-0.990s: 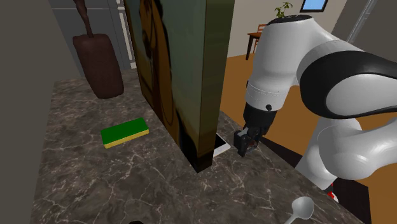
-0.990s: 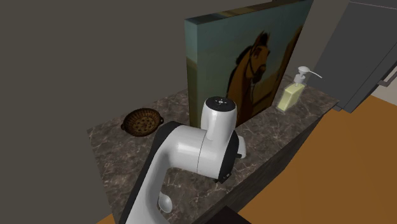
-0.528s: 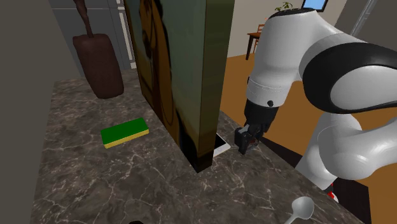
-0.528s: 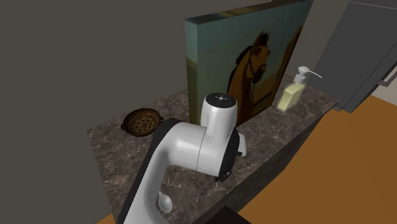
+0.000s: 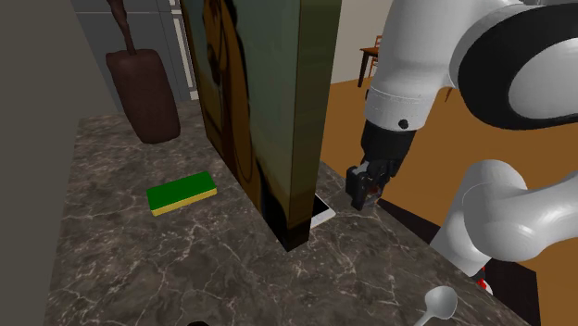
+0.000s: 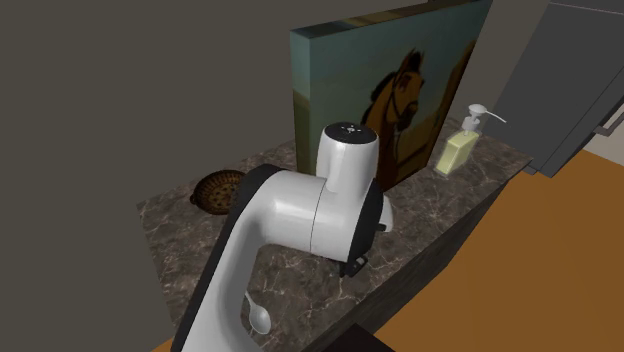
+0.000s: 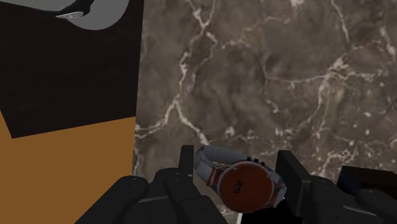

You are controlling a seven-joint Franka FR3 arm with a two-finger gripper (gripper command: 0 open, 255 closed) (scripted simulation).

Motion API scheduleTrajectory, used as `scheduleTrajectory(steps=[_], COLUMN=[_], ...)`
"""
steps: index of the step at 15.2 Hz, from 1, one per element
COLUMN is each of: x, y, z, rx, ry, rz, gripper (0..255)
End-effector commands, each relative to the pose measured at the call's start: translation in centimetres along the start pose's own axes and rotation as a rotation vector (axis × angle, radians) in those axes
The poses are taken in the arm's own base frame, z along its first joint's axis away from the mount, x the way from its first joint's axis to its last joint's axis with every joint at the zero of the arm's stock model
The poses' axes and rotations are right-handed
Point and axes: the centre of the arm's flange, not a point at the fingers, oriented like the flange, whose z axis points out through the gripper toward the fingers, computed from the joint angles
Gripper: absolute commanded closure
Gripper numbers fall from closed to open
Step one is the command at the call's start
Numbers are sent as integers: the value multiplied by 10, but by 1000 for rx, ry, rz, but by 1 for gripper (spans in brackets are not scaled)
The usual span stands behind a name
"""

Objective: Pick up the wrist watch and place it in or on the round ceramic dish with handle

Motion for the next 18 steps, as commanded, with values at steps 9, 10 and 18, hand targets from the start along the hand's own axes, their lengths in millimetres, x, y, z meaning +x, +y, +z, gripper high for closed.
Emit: scheduleTrajectory(steps=[9,10,18], x=[0,0,-16], y=[-1,-1,-78], z=[-53,-58,-67], rx=[0,0,0], ry=[0,0,0], rz=[0,0,0], gripper=[255,255,255])
